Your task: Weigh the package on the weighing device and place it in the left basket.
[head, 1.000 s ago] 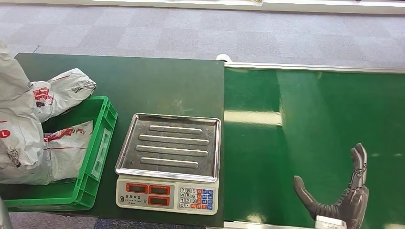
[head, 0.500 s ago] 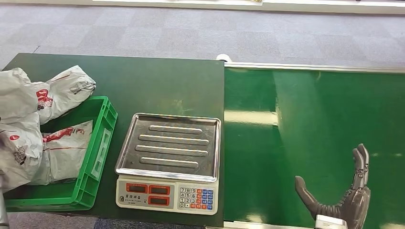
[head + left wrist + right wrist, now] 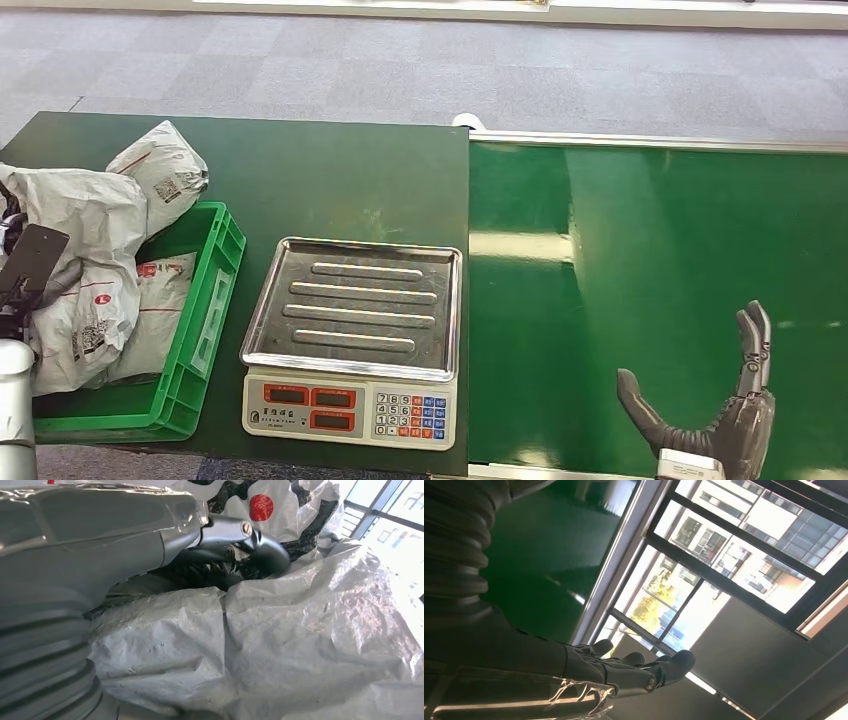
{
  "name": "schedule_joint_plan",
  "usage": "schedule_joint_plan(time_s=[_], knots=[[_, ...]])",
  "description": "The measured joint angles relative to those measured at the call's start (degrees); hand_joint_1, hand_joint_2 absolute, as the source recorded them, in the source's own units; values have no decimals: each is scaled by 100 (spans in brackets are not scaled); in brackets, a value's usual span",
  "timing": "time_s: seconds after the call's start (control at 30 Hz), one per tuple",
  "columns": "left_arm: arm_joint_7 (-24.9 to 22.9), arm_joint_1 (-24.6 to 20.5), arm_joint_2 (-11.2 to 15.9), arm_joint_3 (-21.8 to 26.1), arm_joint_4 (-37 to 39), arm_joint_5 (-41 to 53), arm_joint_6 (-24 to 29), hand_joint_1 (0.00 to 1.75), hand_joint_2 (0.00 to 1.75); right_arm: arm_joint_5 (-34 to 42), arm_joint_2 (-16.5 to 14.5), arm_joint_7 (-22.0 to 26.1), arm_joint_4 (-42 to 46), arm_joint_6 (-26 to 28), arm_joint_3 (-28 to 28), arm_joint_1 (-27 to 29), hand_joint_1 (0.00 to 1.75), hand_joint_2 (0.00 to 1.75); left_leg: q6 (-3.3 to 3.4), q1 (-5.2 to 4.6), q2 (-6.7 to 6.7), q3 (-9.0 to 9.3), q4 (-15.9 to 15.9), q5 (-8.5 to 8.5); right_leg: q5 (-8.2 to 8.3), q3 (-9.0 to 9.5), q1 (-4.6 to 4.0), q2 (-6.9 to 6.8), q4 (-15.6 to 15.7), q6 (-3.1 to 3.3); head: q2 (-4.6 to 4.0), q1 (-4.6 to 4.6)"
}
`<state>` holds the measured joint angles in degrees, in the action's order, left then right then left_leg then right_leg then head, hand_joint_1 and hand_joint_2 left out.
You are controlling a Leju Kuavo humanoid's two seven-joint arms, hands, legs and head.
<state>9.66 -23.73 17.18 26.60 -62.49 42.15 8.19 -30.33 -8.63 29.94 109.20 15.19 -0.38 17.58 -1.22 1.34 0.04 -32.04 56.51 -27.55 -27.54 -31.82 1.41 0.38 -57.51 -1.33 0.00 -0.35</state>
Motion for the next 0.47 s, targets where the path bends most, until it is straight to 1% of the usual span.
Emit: schedule_joint_plan(time_s=[0.17, 0.27, 0.33, 0.43, 0.47], knots=[[66, -35, 2, 20, 1, -380, 27, 0, 175, 8, -3, -9, 0, 0, -22, -37, 0, 175, 0, 0, 0, 0, 0, 0, 0, 1, 0, 0, 0, 0, 0, 1], [220, -7, -36, 87, -61, -703, 222, 0, 175, 14, -5, -12, 0, 1, -40, -44, 0, 175, 0, 0, 1, -1, 0, 0, 0, 1, 0, 1, -1, 0, 0, 0], [512, 81, -128, 188, -265, -1187, 514, 0, 175, 15, -15, -21, -2, 4, -44, -46, 0, 175, 0, 0, 3, -2, 0, -1, 0, 0, 0, 4, -1, 0, 0, 0], [1262, 350, -349, 365, -900, -2197, 1178, 0, 175, 15, -47, -28, -21, 27, -42, -55, 0, 175, -3, 0, 5, -4, 0, -4, 0, -3, 0, 8, -1, 0, 0, 2], [1406, 404, -392, 393, -1027, -2375, 1302, 0, 175, 15, -52, -28, -26, 33, -41, -58, 0, 175, -4, 0, 5, -4, 0, -5, 0, -3, 0, 8, -1, 0, 0, 2]])
